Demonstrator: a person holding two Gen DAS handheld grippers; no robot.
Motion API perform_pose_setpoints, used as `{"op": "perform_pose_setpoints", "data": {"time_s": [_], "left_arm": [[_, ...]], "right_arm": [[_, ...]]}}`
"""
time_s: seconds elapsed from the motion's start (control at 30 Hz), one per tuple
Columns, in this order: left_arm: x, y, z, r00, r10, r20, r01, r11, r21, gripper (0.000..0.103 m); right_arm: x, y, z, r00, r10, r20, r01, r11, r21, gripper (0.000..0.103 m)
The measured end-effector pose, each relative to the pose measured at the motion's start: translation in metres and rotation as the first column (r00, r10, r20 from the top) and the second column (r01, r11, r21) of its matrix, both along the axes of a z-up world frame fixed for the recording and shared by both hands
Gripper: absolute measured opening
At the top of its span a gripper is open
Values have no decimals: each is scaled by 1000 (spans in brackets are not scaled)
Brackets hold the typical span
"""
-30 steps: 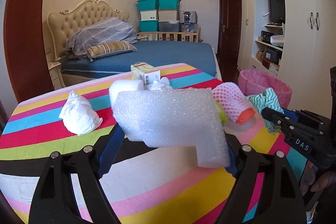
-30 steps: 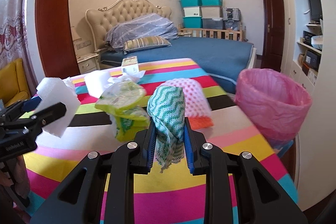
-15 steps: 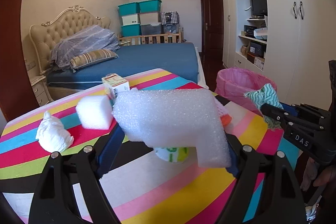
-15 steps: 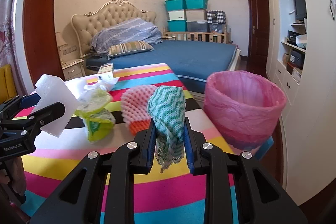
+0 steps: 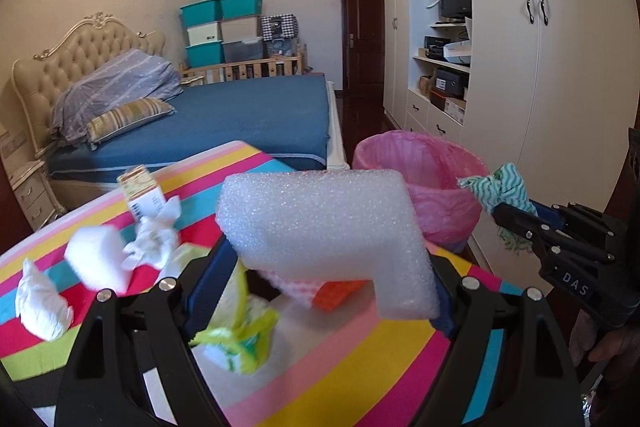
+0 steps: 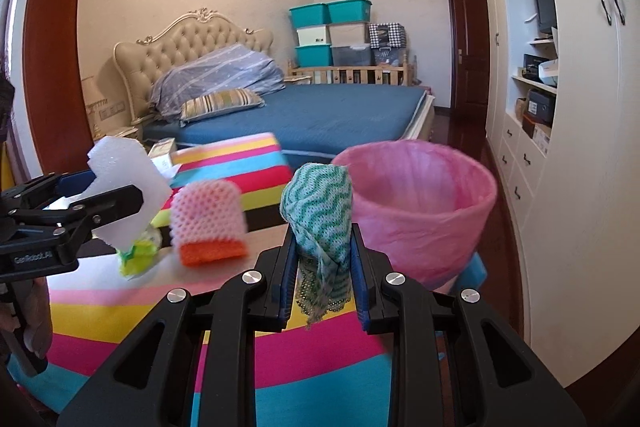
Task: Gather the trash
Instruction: 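Carry both items over the pink bin and open both tools to drop them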
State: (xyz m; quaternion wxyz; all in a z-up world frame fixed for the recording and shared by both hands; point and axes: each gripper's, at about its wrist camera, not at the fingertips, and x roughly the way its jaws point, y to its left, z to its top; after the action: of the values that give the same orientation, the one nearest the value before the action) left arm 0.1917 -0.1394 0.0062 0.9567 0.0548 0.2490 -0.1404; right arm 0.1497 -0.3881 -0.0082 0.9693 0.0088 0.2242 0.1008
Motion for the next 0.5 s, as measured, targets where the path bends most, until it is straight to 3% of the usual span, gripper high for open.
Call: {"op": "perform_pose_setpoints", "data": {"time_s": [0.23,0.5], "left_arm": [[48,-51,9,997,-66,-26,66,998,-4,81],[101,-100,16,986,-163,-40,161,986,-49,81]], "right_arm": [[28,-39,13,999,-42,22,43,998,-47,25],[67,-78,17,998,-61,1,61,998,-7,25]]}}
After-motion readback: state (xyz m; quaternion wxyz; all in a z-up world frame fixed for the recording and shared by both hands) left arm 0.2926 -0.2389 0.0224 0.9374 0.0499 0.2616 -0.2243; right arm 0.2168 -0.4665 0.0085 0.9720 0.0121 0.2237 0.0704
